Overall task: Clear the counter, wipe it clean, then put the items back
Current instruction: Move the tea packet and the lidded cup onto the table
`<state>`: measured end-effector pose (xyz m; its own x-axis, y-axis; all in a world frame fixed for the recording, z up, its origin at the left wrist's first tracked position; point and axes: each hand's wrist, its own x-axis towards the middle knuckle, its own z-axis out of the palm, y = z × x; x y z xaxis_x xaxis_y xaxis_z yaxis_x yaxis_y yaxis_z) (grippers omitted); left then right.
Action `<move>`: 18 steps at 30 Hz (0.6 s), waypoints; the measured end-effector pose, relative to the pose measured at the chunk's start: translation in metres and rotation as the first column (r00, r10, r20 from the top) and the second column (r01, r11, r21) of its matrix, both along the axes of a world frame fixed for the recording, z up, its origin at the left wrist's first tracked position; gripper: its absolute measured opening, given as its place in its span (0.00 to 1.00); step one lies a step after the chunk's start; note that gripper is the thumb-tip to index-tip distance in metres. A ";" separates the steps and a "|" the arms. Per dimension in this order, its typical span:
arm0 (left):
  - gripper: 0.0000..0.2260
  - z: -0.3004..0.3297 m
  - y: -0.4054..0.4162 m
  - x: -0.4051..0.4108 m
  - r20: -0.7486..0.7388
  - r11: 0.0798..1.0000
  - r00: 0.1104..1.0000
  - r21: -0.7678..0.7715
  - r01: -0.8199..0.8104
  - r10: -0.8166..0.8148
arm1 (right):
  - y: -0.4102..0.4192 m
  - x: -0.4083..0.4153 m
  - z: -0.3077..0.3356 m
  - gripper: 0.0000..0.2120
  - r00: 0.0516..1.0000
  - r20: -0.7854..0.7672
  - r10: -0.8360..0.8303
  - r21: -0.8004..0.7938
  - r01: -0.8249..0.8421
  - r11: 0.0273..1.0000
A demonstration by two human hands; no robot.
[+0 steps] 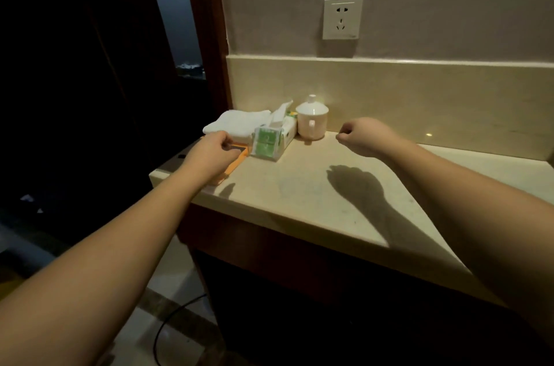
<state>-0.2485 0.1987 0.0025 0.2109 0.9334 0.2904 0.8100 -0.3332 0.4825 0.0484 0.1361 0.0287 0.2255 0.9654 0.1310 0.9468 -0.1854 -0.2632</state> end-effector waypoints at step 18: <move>0.12 -0.018 0.095 0.038 -0.108 0.988 0.989 -0.122 0.091 -0.104 | 0.127 0.008 -0.039 0.21 0.797 -0.602 -0.045 -0.107 -0.025 0.994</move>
